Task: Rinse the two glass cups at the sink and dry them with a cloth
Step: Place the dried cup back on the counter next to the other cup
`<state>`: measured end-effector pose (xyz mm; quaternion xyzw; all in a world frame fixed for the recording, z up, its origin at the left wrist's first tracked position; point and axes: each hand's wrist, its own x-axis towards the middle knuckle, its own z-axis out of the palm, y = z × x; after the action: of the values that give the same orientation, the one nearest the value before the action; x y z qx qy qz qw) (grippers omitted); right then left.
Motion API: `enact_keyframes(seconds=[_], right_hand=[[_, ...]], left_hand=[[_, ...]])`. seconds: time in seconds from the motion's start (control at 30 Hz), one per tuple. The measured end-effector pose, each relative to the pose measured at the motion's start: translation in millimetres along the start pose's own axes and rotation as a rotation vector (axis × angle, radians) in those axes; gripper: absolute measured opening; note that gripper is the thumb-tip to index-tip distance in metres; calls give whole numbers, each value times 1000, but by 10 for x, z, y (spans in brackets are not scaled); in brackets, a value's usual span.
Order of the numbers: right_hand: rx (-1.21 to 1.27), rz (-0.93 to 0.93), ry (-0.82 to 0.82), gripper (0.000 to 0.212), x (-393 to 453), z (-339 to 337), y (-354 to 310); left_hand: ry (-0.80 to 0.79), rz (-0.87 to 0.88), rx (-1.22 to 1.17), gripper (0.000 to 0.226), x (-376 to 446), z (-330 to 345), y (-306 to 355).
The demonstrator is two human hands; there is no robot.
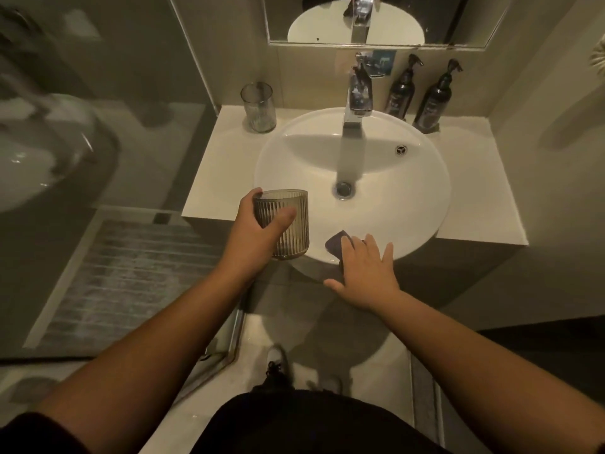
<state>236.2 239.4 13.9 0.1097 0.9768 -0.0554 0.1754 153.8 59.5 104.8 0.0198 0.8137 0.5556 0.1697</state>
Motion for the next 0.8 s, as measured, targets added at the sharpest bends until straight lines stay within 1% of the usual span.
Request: enact_keyframes(seconds=[0.03,0.1,0.17,0.23,0.27,0.33,0.43,0.6,0.8], right_hand=[[8,-10,-19,92,-18,-75,13],[93,-44,47,89,-81,-287,22],[338,-92,116,80,-163,-578,-18],[642,-162,102,75,-222,-862,-88],[726,-208,88,74,-235,-982,-121],[775,-281,91,73,-222,-1153,-172],[794,-314,158,70,-139,-1318,-222],[800,-275,263,64,101,-1497,-311],[867,-236,337,62,660,-1567,-429]], left_hand=[[-12,17,14,91,-6,1,-9],[-27,66,44,81,17,-9,-37],[-47,106,64,86,36,-31,-37],[-67,146,70,98,17,-58,7],[-79,169,73,101,6,-70,33],[-99,219,67,102,3,-93,75],[-113,284,85,103,39,-152,173],[-198,333,179,89,235,-273,259],[-199,396,262,79,920,-430,324]])
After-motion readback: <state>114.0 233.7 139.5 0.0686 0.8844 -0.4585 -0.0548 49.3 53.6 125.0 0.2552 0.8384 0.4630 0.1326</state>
